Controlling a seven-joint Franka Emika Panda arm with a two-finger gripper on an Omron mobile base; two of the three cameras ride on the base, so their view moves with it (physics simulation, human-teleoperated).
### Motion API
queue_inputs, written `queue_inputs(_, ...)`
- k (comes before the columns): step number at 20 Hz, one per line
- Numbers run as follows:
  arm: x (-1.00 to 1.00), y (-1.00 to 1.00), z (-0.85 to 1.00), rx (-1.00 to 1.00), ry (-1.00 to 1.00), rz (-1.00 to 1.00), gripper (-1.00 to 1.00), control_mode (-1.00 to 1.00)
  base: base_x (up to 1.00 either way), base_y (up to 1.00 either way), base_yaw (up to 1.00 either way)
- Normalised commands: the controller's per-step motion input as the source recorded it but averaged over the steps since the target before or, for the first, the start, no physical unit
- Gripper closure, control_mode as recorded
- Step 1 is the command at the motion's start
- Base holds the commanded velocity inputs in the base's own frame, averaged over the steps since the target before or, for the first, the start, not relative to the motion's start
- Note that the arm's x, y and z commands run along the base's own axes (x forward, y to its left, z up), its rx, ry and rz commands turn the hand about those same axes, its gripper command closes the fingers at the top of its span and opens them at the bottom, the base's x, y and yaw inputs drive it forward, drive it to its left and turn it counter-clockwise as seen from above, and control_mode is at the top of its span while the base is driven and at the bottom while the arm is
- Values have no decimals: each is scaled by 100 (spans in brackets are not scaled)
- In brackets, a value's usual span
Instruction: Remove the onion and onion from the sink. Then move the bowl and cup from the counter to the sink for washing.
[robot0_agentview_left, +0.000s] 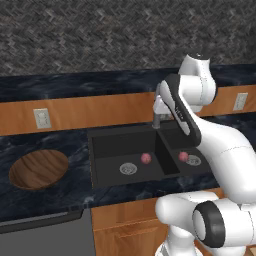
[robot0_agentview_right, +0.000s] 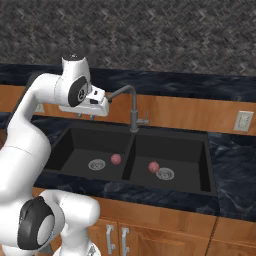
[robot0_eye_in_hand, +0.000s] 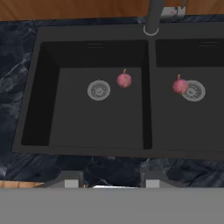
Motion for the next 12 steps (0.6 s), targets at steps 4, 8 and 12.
queue_inputs(4, -6, 0, 0, 0, -4, 0, -100, -100, 0, 0, 0)
queue_inputs(8, -15, 9, 0, -2, -9, 0, -100, -100, 0, 0, 0)
queue_inputs(12, -16, 19, -1, -4, -10, 0, -100, -100, 0, 0, 0)
